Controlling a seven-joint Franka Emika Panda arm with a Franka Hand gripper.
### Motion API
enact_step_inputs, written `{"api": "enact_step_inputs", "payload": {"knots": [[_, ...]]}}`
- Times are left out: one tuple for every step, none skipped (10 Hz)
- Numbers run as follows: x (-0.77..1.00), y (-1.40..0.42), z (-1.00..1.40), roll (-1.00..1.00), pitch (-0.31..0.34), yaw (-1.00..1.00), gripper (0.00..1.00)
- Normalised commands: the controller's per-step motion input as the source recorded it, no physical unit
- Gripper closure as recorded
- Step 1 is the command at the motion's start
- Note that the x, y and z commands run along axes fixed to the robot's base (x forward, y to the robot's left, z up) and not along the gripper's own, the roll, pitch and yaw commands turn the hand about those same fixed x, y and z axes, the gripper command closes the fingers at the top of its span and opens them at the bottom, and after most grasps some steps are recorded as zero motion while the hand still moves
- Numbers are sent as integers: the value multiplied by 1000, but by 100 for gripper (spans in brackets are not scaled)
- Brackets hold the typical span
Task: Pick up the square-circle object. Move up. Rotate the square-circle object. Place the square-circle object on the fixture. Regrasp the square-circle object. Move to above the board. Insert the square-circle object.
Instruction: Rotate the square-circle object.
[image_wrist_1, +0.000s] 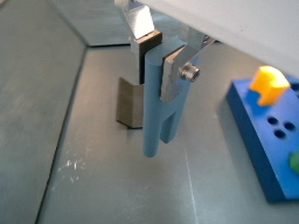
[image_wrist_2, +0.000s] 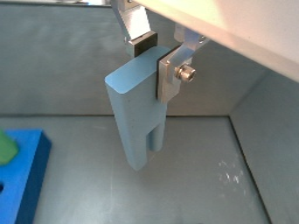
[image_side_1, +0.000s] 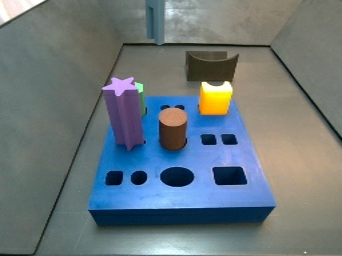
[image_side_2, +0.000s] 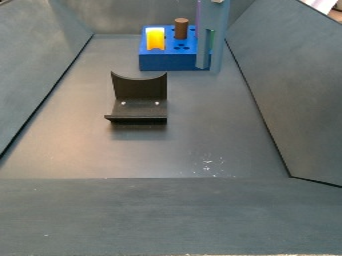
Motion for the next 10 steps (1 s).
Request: {"api": "enact_step_inputs", "payload": {"knots": [[-39, 15, 26, -115, 18, -1000, 100], [-36, 16, 28, -136, 20, -1000, 100], [-36, 15, 29, -157, 23, -1000, 100], [-34, 15, 31, -176, 24, -789, 100], [-32, 14, 33, -176, 24, -504, 100], [-31, 14, 34, -176, 23, -340, 100], [-30, 13, 35, -175, 22, -258, 100], [0, 0, 0, -121, 14, -1000, 100], [1, 2, 0, -127, 14, -1000, 100], [0, 5, 1, -165, 19, -1000, 100]]}}
